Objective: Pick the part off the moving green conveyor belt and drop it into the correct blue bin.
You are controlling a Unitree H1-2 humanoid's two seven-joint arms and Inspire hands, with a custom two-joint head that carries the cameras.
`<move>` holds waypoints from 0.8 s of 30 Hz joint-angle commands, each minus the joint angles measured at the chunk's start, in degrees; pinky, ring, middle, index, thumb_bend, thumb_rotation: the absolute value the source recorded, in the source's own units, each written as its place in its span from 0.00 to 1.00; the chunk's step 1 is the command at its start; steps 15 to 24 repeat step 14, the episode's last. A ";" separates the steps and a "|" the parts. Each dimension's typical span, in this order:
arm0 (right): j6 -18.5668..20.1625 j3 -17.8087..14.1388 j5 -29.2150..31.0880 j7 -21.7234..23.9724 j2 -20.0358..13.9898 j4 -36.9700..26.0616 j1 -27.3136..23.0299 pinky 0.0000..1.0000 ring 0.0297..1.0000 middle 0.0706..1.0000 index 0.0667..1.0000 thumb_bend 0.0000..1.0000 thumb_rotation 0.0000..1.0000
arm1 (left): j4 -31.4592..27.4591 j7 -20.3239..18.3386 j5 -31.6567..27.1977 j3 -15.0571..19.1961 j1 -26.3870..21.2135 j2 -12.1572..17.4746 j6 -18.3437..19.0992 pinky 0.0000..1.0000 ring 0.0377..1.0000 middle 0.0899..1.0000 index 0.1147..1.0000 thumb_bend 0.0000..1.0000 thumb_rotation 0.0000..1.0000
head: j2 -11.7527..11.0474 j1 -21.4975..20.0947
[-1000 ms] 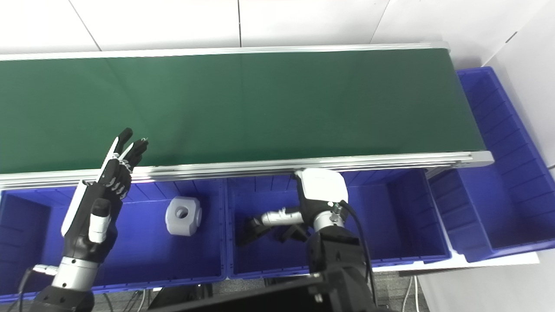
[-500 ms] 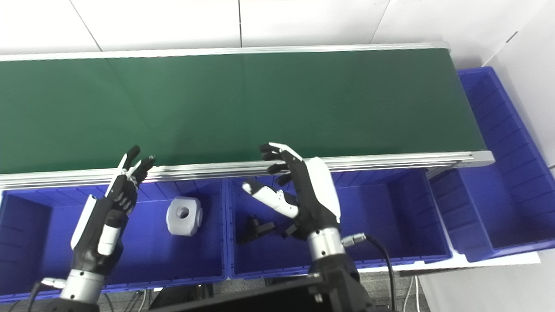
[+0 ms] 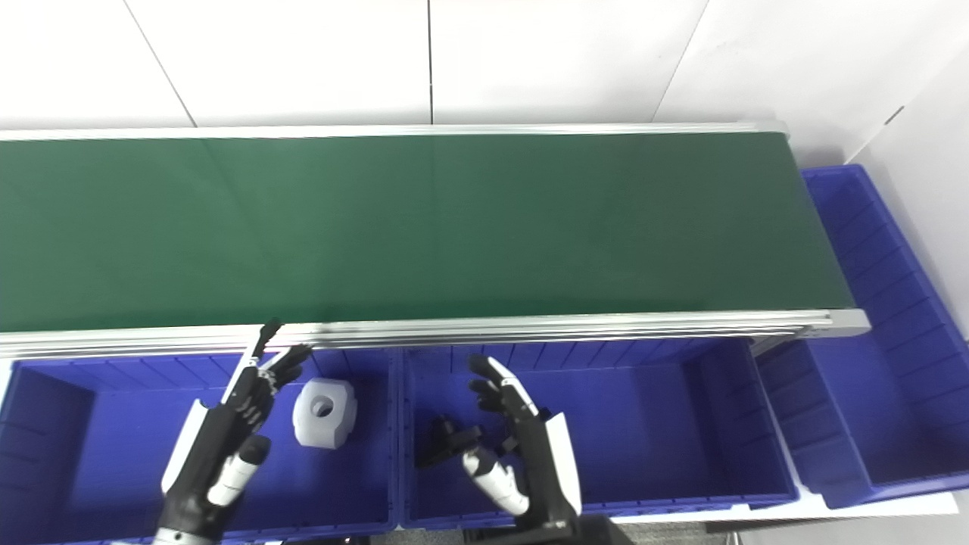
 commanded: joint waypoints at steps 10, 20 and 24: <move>-3.41 2.65 3.38 0.43 0.28 0.55 -1.16 0.82 0.84 0.87 0.88 0.93 1.00 | -2.94 1.70 1.37 0.08 0.52 -0.47 -1.15 0.88 0.89 0.85 1.00 0.80 0.88 | 3.43 -0.41; -2.37 3.16 3.44 1.02 -0.07 -0.46 -0.72 0.82 0.84 0.87 0.89 0.91 1.00 | -3.95 1.89 1.99 -0.09 0.96 -0.76 -0.55 0.89 0.90 0.86 1.00 0.77 0.89 | 4.45 0.13; -2.37 3.16 3.44 1.02 -0.07 -0.46 -0.72 0.82 0.84 0.87 0.89 0.91 1.00 | -3.95 1.89 1.99 -0.09 0.96 -0.76 -0.55 0.89 0.90 0.86 1.00 0.77 0.89 | 4.45 0.13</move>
